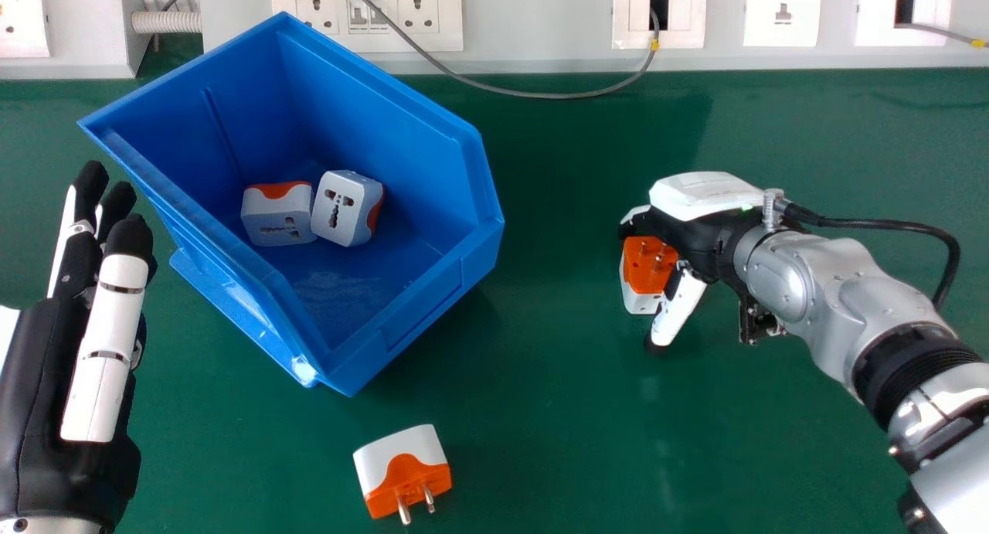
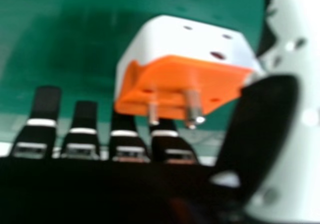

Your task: Pick all objects and put in blue box

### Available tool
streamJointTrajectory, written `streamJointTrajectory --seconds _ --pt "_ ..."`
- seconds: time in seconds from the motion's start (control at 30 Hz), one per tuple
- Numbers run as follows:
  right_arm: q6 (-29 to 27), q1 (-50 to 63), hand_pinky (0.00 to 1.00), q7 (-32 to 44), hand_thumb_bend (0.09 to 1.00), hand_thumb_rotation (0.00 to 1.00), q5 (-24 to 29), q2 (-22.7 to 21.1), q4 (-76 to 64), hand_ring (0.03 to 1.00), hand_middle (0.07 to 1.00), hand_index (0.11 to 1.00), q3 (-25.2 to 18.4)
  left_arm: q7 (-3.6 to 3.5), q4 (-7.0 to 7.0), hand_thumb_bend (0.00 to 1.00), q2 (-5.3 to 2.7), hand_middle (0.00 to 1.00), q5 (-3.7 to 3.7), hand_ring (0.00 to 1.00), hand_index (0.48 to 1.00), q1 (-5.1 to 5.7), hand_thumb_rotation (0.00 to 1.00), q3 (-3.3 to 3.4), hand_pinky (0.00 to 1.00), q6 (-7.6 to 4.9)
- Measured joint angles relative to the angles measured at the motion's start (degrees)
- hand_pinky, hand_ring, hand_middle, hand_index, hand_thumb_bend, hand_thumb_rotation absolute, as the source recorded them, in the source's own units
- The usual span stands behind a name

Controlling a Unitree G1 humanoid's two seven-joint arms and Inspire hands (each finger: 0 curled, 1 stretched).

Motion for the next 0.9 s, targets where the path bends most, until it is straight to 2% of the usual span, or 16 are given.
streamJointTrajectory --seconds 0.3,0.47,0.7,0.9 --pt "1.7 0.0 0.75 -0.4 0.742 0.17 0.0 0.4 0.1 0.864 0.868 0.822 0.0 0.06 -0.13 0.48 0.0 1.0 -0.06 1.0 1.0 0.11 0.84 0.4 1.0 0.34" --pt "2.0 0.0 0.72 -0.9 0.734 0.15 0.0 0.5 0.1 0.838 0.854 0.805 0.0 0.7 -0.95 0.48 0.0 0.99 0.01 1.0 1.0 0.31 0.85 0.41 1.0 0.5" --pt "2.3 0.0 0.67 -1.4 0.712 0.14 0.0 0.8 0.1 0.795 0.827 0.782 0.0 1.05 -2.0 0.47 0.0 0.99 0.18 1.0 1.0 0.31 0.85 0.38 1.0 1.52" --pt "2.8 0.0 0.65 -1.4 0.703 0.14 0.5 1.7 0.1 0.772 0.808 0.774 -0.1 1.79 -2.1 0.46 -0.01 0.99 0.6 1.0 1.0 0.3 0.85 0.32 1.0 1.56"
